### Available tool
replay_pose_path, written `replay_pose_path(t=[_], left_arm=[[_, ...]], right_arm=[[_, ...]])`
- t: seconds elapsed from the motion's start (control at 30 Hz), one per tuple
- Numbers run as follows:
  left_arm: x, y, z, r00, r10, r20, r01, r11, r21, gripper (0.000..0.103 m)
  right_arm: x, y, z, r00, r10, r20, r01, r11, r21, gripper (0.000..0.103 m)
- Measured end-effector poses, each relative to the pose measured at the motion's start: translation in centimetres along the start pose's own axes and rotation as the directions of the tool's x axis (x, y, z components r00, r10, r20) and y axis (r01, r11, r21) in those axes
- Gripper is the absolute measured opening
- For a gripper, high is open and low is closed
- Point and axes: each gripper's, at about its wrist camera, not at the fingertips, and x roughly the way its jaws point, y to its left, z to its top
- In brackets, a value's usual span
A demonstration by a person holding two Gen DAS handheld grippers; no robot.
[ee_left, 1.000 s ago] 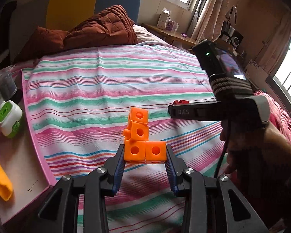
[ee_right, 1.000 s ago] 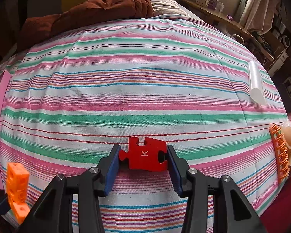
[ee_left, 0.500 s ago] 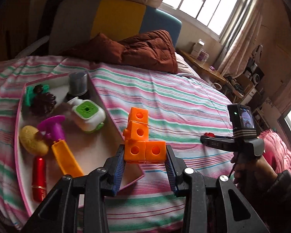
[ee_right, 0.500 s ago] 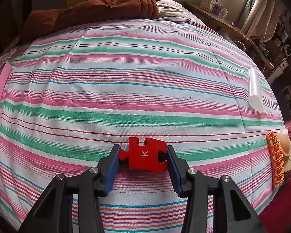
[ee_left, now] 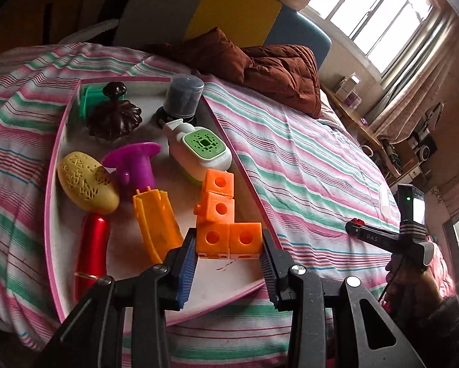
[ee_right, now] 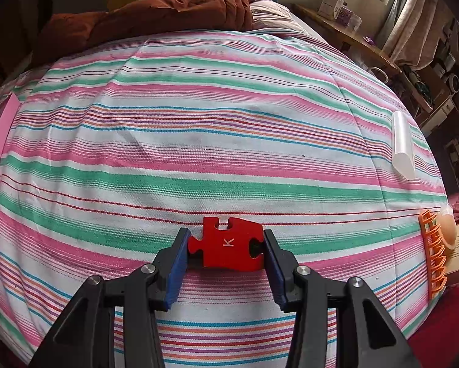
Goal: Organize rigid objects
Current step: 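Carry the orange cube cluster into the tray and open the left tool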
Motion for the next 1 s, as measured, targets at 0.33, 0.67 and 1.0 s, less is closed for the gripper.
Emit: replay_pose_path(t=[0.33, 0.67, 1.0], left_arm=[[2.7, -1.1, -0.5, 0.997, 0.059, -0.046, -0.056, 0.997, 0.055, 0.043], [1.0, -0.7, -0.7, 0.997, 0.082, 0.010, -0.083, 0.993, 0.080, 0.050], [-3.3, 1.4, -1.0, 0.978, 0.169, 0.120, -0.177, 0.982, 0.065, 0.054]], right_arm=[[0.3, -0.2, 0.4, 1.000, 0.006, -0.004, -0.006, 1.000, 0.000, 0.046], [0.3, 0.1, 0.3, 1.000, 0.001, -0.004, -0.001, 1.000, -0.005, 0.046], [0.0, 0.2, 0.3, 1.000, 0.011, 0.005, -0.011, 1.000, -0.014, 0.046]])
